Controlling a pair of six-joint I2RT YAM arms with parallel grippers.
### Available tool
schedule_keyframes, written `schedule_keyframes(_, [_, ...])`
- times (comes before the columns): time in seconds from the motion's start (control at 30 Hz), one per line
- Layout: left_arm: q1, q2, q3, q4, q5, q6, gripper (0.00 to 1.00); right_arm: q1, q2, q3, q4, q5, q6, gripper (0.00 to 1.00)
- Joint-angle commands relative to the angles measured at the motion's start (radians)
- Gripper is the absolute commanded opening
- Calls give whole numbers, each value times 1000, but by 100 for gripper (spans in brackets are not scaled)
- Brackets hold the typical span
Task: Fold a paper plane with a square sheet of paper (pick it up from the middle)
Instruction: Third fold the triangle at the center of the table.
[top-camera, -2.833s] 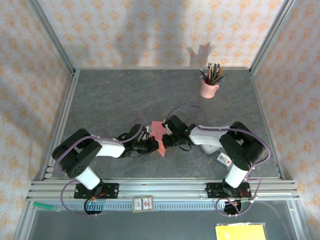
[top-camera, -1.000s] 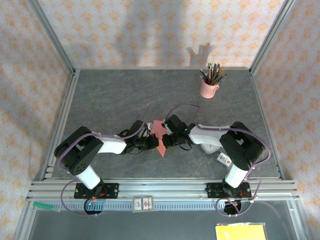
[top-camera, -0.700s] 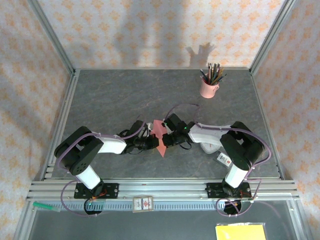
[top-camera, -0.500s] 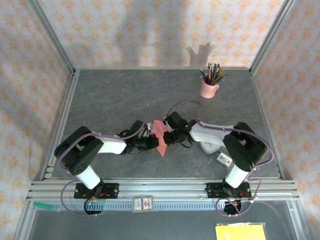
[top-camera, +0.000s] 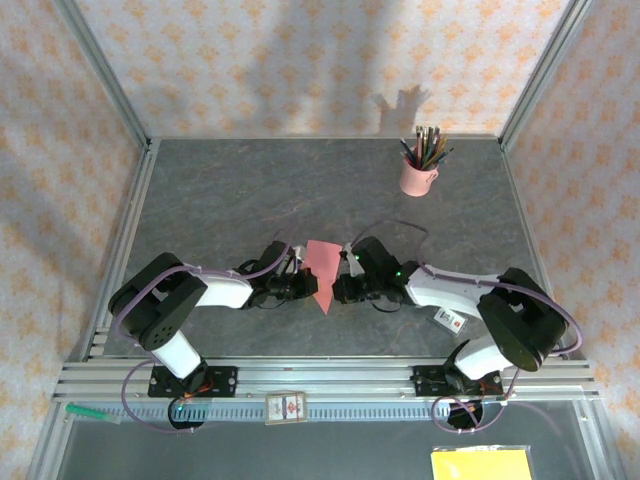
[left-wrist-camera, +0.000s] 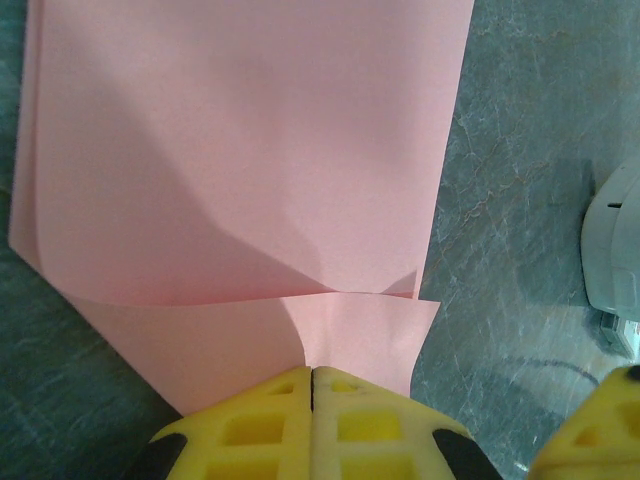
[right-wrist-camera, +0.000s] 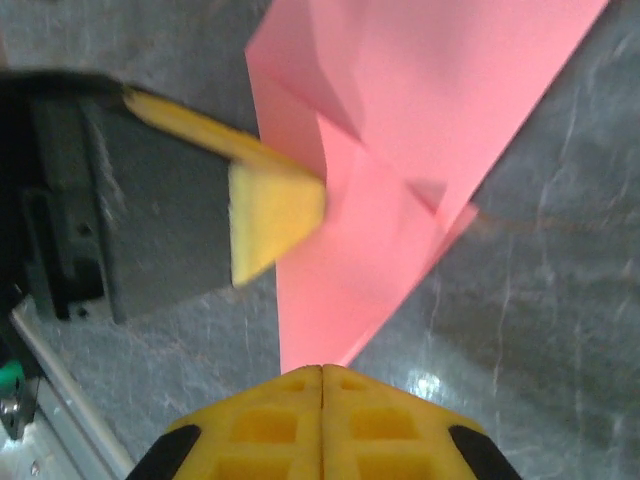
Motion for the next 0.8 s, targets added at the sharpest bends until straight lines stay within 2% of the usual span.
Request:
schedule_keyframes(0.0, [2, 55, -37, -99, -79, -2, 0, 23, 10, -13, 121, -69, 73, 7])
schedule_keyframes(0.47, [1, 55, -33, -110, -79, 7, 0, 74, 109, 1, 195, -81, 104, 7])
schedule_keyframes(0.77, [2, 49, -26, -119, -80, 15, 0, 74, 169, -6, 133, -32, 50, 6])
